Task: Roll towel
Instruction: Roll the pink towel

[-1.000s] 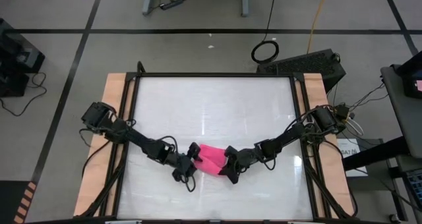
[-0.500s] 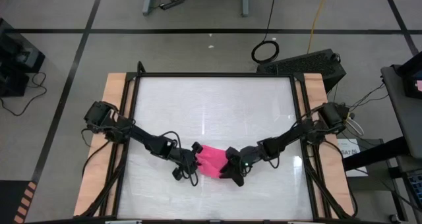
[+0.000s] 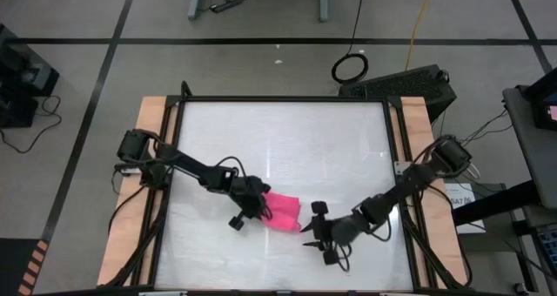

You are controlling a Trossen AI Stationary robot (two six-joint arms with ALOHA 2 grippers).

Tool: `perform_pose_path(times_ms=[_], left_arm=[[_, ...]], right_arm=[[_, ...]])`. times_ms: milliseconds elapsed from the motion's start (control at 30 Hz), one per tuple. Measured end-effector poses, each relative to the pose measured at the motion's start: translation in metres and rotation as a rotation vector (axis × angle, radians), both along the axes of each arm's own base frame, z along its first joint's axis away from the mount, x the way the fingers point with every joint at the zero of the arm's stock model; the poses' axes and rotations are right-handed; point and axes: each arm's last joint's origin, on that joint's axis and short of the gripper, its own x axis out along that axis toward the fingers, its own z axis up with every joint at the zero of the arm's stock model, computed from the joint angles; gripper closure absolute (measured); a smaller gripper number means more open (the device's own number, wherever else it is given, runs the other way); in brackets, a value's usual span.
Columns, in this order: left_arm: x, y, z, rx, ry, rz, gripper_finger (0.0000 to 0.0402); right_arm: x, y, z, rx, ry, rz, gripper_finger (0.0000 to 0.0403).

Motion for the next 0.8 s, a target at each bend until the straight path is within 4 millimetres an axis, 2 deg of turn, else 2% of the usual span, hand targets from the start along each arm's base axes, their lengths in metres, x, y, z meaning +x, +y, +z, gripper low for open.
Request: perform_pose_path(times_ms=[167, 333, 533, 633, 800], left_arm=[[0.002, 0.011, 0.001, -0.081, 0.020, 0.025, 0.0384], [0.003, 0.017, 0.002, -0.115, 0.037, 0.059, 0.0384], [0.004, 0.025, 0.003, -0.189, 0.067, 0.087, 0.0384], [0.004, 0.028, 0.003, -0.225, 0.081, 0.084, 0.0384], [0.004, 0.031, 0.004, -0.252, 0.085, 0.071, 0.0384]], right_arm=[[0.007, 0.022, 0.006, -0.312, -0.105, 0.061, 0.0219], [0.023, 0.028, -0.002, -0.486, -0.073, 0.049, 0.0176], [0.039, 0.026, -0.017, -0.613, 0.004, -0.007, 0.0131], [0.043, 0.024, -0.025, -0.660, 0.044, -0.029, 0.0131], [0.046, 0.013, -0.039, -0.635, 0.121, -0.100, 0.0147]])
